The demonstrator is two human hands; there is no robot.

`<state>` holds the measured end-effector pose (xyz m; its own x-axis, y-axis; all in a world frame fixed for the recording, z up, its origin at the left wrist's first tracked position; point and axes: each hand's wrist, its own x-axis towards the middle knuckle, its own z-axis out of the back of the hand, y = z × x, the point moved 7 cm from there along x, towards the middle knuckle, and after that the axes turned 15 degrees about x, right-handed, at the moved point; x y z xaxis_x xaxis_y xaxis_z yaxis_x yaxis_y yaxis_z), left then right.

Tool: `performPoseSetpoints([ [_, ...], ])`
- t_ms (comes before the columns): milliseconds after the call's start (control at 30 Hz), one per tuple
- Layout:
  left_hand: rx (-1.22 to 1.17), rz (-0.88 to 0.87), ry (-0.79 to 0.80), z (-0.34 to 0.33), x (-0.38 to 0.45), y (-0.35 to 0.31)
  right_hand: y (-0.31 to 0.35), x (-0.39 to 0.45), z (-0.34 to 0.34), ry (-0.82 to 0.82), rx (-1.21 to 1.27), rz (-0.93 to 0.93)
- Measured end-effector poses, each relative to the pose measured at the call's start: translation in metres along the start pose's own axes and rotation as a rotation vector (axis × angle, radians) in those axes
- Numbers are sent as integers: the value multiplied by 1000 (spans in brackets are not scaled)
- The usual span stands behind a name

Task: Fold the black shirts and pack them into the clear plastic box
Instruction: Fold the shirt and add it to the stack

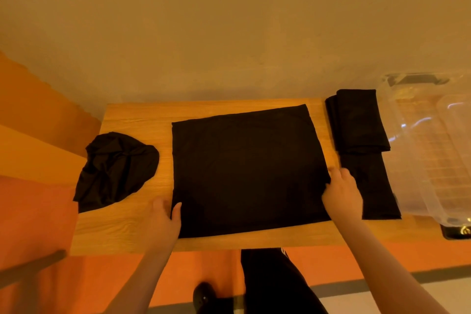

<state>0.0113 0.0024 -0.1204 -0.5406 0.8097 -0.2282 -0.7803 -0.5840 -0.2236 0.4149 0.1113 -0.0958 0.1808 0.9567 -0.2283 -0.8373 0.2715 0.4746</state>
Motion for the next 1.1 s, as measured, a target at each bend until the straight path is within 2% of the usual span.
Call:
performPoseSetpoints([
  [67, 36, -180, -50, 3, 16, -34, 31, 22, -7, 15, -3, 158],
  [133, 69, -271, -56, 2, 41, -65, 55, 49, -20, 67, -17, 231],
  [167, 74, -260, -47, 1, 56, -76, 64, 63, -28, 102, -13, 244],
  [233, 2, -128, -28, 0, 93, -82, 78, 94, -37, 131, 53, 246],
  [333, -48, 61, -22, 5, 144, -79, 85, 146, -29, 74, 185, 188],
  [500, 76, 51, 39, 6, 200, -77, 72, 202, -26, 137, 37, 155],
  [633, 1, -37, 16, 9, 211, -84, 71, 209, -19, 79, 143, 199],
  [767, -171, -46, 65, 15, 211, -102, 66, 210, -6, 75, 379, 16],
  [833, -288, -40, 96, 16, 213, -109, 62, 211, 1, 15, 475, -49],
  [967, -320, 39, 1, 17, 220, -113, 57, 210, 2, -98, 549, -122],
  [1100, -268, 56, -88, 14, 222, -114, 60, 212, -8, -133, 526, -111],
])
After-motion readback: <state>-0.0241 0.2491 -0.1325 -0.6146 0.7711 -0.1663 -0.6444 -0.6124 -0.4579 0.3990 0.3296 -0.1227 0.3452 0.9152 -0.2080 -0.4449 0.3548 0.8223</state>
